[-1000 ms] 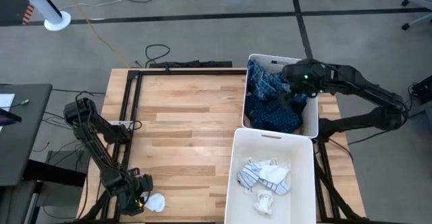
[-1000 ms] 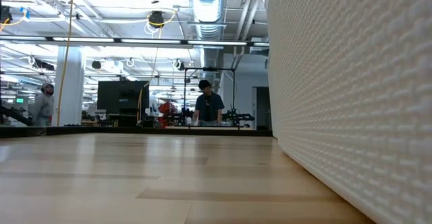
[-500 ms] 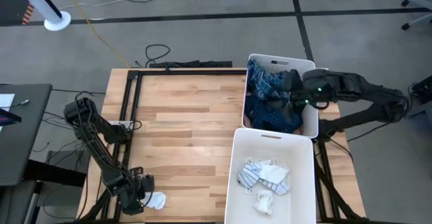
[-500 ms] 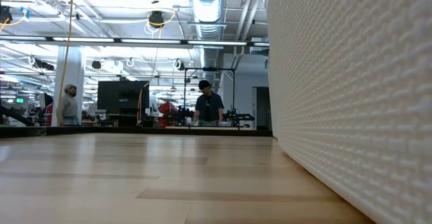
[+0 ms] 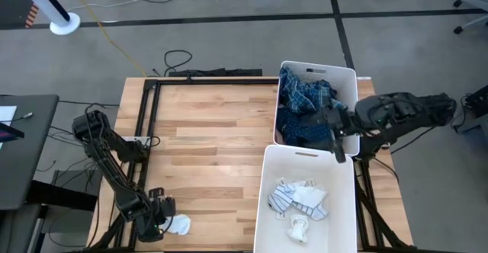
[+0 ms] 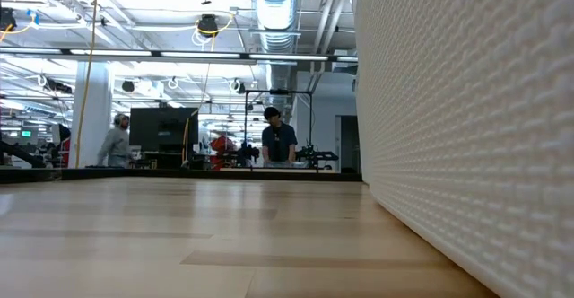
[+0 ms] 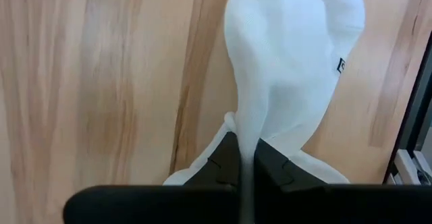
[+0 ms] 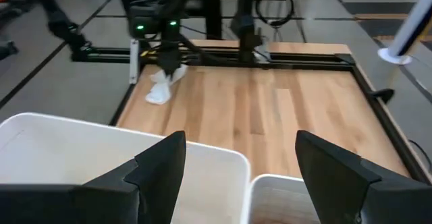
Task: Sort clothes
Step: Put the white sock into the bottom laundry bin
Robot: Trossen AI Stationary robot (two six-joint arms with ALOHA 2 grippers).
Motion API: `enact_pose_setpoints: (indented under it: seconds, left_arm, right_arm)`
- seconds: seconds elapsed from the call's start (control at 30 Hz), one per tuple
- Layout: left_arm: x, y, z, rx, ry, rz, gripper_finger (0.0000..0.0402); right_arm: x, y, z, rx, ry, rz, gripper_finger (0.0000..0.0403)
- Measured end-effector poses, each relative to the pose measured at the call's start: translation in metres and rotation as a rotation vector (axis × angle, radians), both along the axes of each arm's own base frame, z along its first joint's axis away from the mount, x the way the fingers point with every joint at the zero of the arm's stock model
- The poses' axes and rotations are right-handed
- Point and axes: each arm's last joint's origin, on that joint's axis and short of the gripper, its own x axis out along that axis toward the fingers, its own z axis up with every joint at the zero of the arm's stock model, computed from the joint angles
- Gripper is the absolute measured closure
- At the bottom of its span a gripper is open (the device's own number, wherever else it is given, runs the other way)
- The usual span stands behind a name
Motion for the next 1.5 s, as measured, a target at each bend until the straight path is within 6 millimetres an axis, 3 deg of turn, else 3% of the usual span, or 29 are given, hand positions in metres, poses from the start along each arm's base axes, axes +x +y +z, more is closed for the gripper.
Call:
enact_pose_setpoints:
  seconds: [0.3,0.67,1.0,1.3,1.5]
  left_arm:
    - [0.013,0.0,0.005,0.012,-0.095,-0.047,0.0399]
    - [0.059,0.002,0.051,0.108,-0.295,-0.223,0.04]
    - [0.081,0.013,0.126,0.338,-0.372,-0.347,0.04]
    - [0.1,0.028,0.207,0.611,-0.639,-0.377,0.04]
    - [0.119,0.045,0.247,0.716,-0.79,-0.367,0.04]
  right_arm:
    - [-0.002,0.018,-0.001,-0.005,0.007,0.104,0.0111]
    - [0.016,0.039,-0.014,-0.022,0.082,0.169,0.0111]
    - [0.048,0.074,-0.036,-0.069,0.144,0.251,0.0111]
    - [0.066,0.101,-0.04,-0.113,0.046,0.341,0.0111]
    - [0.08,0.11,-0.043,-0.156,-0.015,0.361,0.0111]
